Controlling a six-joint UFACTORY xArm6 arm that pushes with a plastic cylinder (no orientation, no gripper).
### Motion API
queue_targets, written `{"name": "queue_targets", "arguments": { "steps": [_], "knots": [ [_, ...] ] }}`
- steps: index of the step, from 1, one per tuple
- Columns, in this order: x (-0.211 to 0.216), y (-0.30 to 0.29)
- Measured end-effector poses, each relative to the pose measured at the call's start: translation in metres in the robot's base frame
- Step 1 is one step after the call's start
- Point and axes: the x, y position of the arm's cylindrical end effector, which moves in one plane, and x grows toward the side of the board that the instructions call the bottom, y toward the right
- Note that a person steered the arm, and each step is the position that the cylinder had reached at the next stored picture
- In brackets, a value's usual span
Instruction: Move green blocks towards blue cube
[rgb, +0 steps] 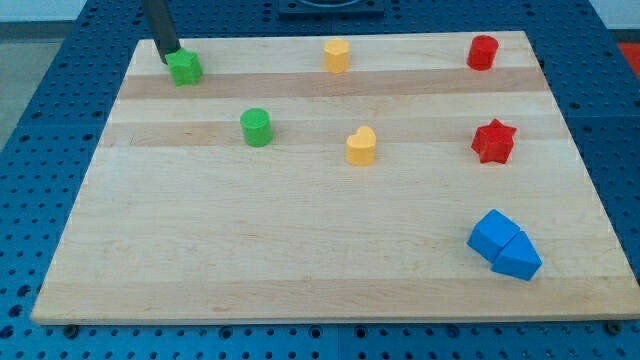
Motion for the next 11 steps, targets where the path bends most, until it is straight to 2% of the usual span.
{"name": "queue_targets", "arguments": {
  "steps": [2,7,11],
  "knots": [
    [0.012,0.015],
    [0.089,0.083],
    [0.088,0.047]
  ]
}}
